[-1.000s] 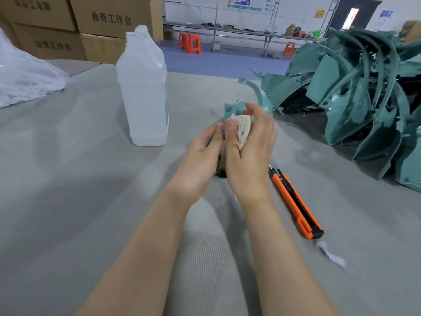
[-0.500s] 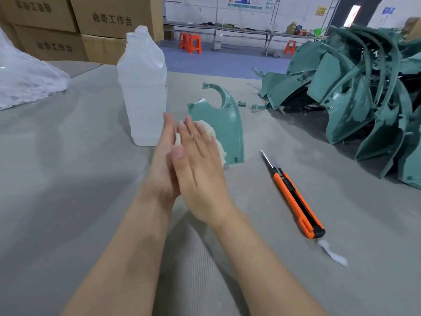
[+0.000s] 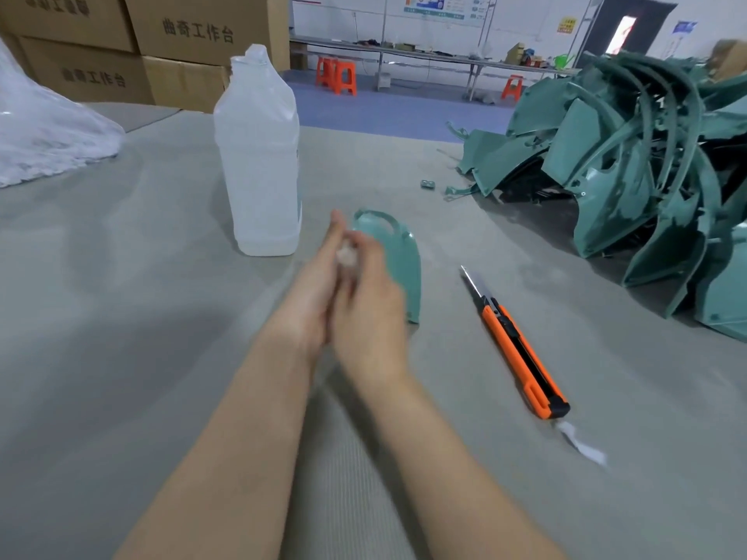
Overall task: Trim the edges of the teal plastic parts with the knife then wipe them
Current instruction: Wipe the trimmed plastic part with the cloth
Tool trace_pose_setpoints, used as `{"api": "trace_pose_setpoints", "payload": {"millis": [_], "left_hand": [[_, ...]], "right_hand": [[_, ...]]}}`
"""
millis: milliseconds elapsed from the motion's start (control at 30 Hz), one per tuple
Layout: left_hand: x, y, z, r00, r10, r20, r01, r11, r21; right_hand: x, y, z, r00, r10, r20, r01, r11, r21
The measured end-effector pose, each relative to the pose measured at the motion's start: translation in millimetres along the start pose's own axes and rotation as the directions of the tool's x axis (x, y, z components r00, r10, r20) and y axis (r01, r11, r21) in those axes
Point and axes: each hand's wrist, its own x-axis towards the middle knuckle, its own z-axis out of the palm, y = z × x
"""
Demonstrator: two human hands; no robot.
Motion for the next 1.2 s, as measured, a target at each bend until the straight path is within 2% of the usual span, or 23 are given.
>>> {"api": "trace_pose_setpoints", "payload": {"millis": [67,100,167,233,267,300,367,400,433,533,567,600,667,733,800,900,1000,1133,1200], "left_hand": [[0,-1,-8,0.999,-0.012,-0.032,0.007,0.988,-0.153],[0,0,-11,1.000,-0.015,-0.025,0.009,0.979,-0.205],[-3,5,-9,0.998,-0.034,0.045,0.043,0.974,-0.222],[-6,5,1,0.998,-0.024,0.052,0.032,0.988,-0.150],[-6,4,3,0.999,-0.017,0.040,0.022,0.992,-0.128],[-5,4,2,1.000,-0.015,0.025,0.018,0.992,-0.122],[0,3,-5,0.999,-0.038,0.016,0.040,0.990,-0.138],[1,2,-12,0.999,-0.049,0.001,0.049,0.986,-0.161],[2,3,-17,0.998,-0.052,-0.019,0.047,0.981,-0.186],[4,5,-19,0.997,-0.068,-0.037,0.058,0.970,-0.235],[5,4,-17,0.997,-0.077,-0.026,0.070,0.972,-0.225],[5,2,-14,0.997,-0.075,-0.022,0.069,0.975,-0.212],[6,0,-15,0.997,-0.076,-0.019,0.070,0.973,-0.219],[5,0,-20,0.996,-0.091,-0.004,0.086,0.954,-0.287],[6,-2,-29,0.995,-0.093,-0.020,0.081,0.938,-0.338],[7,0,-29,0.993,-0.113,-0.041,0.092,0.931,-0.352],[10,-1,-24,0.990,-0.104,-0.091,0.074,0.954,-0.291],[9,-5,-29,0.988,-0.111,-0.105,0.080,0.961,-0.266],[8,-5,-29,0.986,-0.120,-0.114,0.083,0.953,-0.290]], "right_hand": [[-13,-6,7,0.991,-0.130,0.043,0.130,0.991,-0.004],[-7,-2,2,0.991,-0.124,0.046,0.125,0.992,-0.022],[10,21,-19,1.000,-0.004,0.003,0.004,0.997,-0.079],[16,33,-31,0.987,0.137,-0.085,-0.147,0.981,-0.126],[11,26,-29,0.988,0.109,-0.105,-0.122,0.985,-0.122],[4,16,-21,0.995,0.019,-0.099,-0.029,0.994,-0.102],[-12,3,-6,0.988,-0.155,-0.021,0.154,0.987,-0.041],[-12,4,-6,0.981,-0.193,0.016,0.194,0.980,-0.034],[-6,9,-9,0.985,-0.172,0.033,0.173,0.984,-0.052],[10,33,-30,0.998,0.063,-0.026,-0.066,0.990,-0.121],[10,38,-33,0.994,0.102,-0.045,-0.107,0.986,-0.128],[7,35,-31,0.994,0.095,-0.056,-0.102,0.986,-0.132],[-4,18,-19,0.998,-0.015,-0.055,0.010,0.996,-0.093],[-16,4,-3,0.989,-0.148,0.014,0.148,0.989,-0.026],[-22,2,3,0.968,-0.220,0.121,0.225,0.974,-0.030],[-13,18,-11,0.969,-0.132,0.207,0.173,0.965,-0.197],[-2,33,-23,0.993,0.001,0.121,0.042,0.935,-0.351],[-19,10,-2,0.962,-0.154,0.226,0.198,0.962,-0.187],[-16,11,-3,0.943,-0.178,0.281,0.228,0.961,-0.156]]}}
